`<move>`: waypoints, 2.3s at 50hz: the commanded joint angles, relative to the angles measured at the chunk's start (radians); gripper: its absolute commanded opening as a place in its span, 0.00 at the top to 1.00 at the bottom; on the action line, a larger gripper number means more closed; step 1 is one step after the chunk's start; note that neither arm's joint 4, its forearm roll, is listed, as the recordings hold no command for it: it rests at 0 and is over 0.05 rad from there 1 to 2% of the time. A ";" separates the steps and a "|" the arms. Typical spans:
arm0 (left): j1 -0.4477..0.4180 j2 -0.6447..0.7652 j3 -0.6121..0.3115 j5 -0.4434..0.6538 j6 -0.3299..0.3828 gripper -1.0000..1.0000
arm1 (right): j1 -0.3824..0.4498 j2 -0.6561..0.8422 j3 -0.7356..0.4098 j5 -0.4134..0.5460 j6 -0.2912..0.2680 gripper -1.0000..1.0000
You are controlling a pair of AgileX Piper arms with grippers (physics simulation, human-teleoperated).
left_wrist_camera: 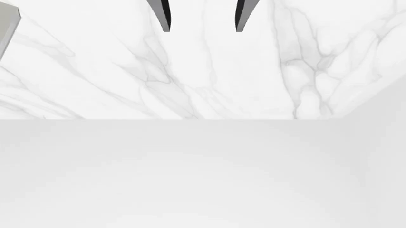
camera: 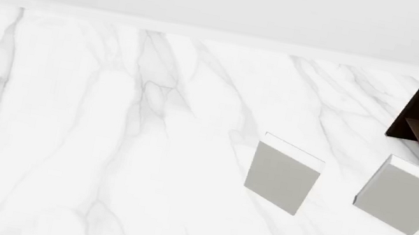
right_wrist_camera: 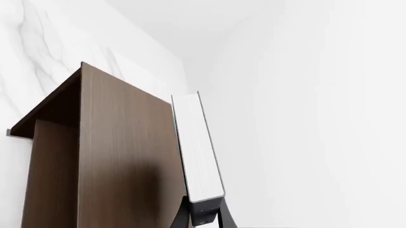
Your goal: Pick up the book on the left and place it on top of the shelf.
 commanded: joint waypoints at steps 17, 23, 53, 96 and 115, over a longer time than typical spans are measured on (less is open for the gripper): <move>0.000 0.000 0.000 0.000 0.000 0.00 | -0.009 0.057 -0.016 -0.046 0.002 1.00; 0.000 0.000 0.000 0.000 0.000 0.00 | -0.011 0.070 -0.010 -0.054 0.001 1.00; 0.000 0.000 0.000 0.000 0.000 0.00 | -0.001 0.073 0.012 -0.030 0.039 0.00; 0.000 0.000 0.000 0.000 0.000 0.00 | 0.013 -0.312 0.178 0.109 0.267 0.00; 0.000 0.000 0.000 0.000 0.000 0.00 | 0.027 -0.424 0.171 0.151 0.332 0.00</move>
